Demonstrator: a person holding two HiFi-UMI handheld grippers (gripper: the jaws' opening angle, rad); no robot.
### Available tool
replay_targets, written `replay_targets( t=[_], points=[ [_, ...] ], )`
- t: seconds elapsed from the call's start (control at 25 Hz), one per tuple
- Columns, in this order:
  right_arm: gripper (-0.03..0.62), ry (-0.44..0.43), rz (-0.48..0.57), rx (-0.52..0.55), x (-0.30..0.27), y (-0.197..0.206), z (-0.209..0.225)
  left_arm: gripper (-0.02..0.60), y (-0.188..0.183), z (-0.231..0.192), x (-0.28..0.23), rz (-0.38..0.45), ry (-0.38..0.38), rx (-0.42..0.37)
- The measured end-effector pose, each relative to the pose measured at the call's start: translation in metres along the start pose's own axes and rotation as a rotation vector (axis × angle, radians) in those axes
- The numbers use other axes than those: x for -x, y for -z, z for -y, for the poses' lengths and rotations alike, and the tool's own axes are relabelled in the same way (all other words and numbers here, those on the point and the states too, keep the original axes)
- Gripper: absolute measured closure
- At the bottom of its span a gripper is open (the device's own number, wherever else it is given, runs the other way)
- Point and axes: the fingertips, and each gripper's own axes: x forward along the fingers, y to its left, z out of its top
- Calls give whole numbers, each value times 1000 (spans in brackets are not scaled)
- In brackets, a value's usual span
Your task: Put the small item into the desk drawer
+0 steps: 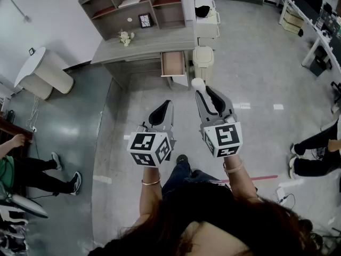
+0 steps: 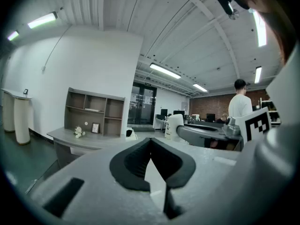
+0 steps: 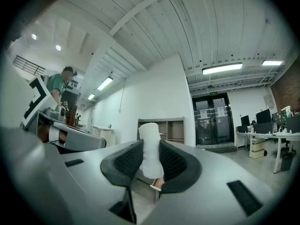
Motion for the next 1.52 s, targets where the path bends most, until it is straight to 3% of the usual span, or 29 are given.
replay_targets(
  t=[0.68, 1.52],
  points=[
    [491, -26, 6, -2, -25, 9, 21, 566, -5, 9, -45, -20, 36, -45],
    [491, 12, -49, 21, -163, 27, 21, 566, -21, -105, -128, -27, 88, -15]
  ],
)
